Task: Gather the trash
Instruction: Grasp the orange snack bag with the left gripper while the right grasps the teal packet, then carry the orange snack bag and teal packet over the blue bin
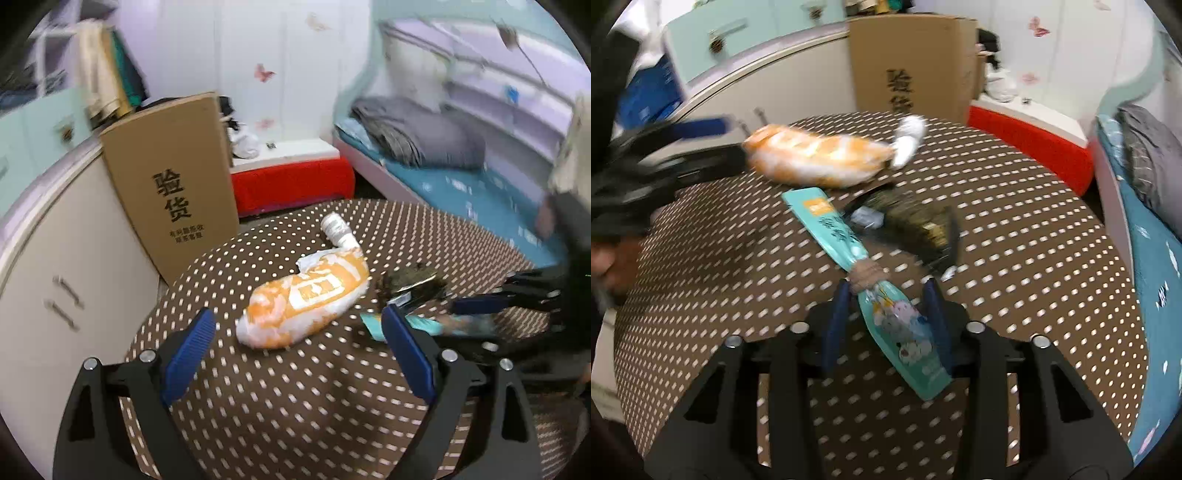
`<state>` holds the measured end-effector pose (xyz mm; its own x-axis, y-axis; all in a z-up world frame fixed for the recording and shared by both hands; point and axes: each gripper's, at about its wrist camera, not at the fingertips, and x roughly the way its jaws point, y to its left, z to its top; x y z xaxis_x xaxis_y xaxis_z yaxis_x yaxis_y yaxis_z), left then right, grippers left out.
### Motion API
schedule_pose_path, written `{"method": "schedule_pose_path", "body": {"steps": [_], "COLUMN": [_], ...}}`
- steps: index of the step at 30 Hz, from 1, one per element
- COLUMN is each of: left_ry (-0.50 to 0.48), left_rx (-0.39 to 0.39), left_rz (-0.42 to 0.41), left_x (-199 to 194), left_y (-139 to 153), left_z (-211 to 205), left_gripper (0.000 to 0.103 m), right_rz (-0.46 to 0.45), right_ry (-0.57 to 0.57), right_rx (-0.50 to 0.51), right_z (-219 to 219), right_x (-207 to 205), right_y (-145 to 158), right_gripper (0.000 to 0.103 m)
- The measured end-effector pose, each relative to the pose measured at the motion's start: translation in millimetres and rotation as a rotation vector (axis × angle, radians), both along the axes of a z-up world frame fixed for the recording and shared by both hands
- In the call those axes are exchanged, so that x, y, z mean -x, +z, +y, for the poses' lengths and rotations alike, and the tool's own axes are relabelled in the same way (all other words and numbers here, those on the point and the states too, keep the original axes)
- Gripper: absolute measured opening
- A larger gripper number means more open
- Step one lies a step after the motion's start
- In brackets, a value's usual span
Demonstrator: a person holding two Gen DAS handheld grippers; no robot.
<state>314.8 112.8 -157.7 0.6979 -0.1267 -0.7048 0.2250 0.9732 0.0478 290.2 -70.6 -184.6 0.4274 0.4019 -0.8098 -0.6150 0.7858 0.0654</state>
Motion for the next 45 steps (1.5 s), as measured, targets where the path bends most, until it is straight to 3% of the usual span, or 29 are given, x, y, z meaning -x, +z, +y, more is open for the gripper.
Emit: {"method": "schedule_pose_path", "body": {"steps": [4, 7, 8, 9, 13, 15, 22, 29, 45], "left_ry": [-0.133, -0.176, -0.182, -0.192, -0.163, -0.138, -0.035, 0.008, -0.078], "left_rx": [-0.086, -0.112, -0.105, -0.087, -0.028, 0.000, 0.101, 0.204, 0.297], "left_rz": [0.032, 0.067, 0.078, 0.102, 0.122, 0.124, 0.120, 0.078, -0.021], "left_x": [-25.0, -39.1, -41.9, -45.0, -40.5, -32.7, 18.9, 78.7, 130.2], "left_y": [-12.0, -22.4, -26.0, -30.3, -34.9, -34.3, -33.0, -15.8, 36.2], "left_z": [-10.0, -12.5, -11.9, -10.9, -3.4, -0.2, 1.6, -12.8, -96.7], "left_gripper": [0.089, 0.089, 0.083, 0.065, 0.055, 0.052, 0.051, 0.051, 0.051], "right_rz": [-0.004, -0.009, -0.023, -0.039, -0.055, -0.040, 0.018, -0.026, -0.088], "right_ry": [0.006, 0.020, 0.026, 0.022, -0.014, -0.041, -0.193, -0.282, -0.469], "right_rx": [0.008, 0.003, 0.012, 0.023, -0.004, -0.040, -0.201, -0.281, -0.510], "right_z": [5.7, 17.0, 20.4, 23.0, 14.5, 2.4, -58.7, -107.8, -207.9], "right_x": [-2.5, -6.8, -4.7, -4.9, 13.5, 25.7, 71.3, 104.9, 138.3], "right_y": [-0.4, -0.2, -0.6, -0.9, -3.0, -4.4, -5.0, 20.6, 74.0], "right_gripper": [0.043, 0.042, 0.041, 0.034, 0.023, 0.022, 0.022, 0.022, 0.022]}}
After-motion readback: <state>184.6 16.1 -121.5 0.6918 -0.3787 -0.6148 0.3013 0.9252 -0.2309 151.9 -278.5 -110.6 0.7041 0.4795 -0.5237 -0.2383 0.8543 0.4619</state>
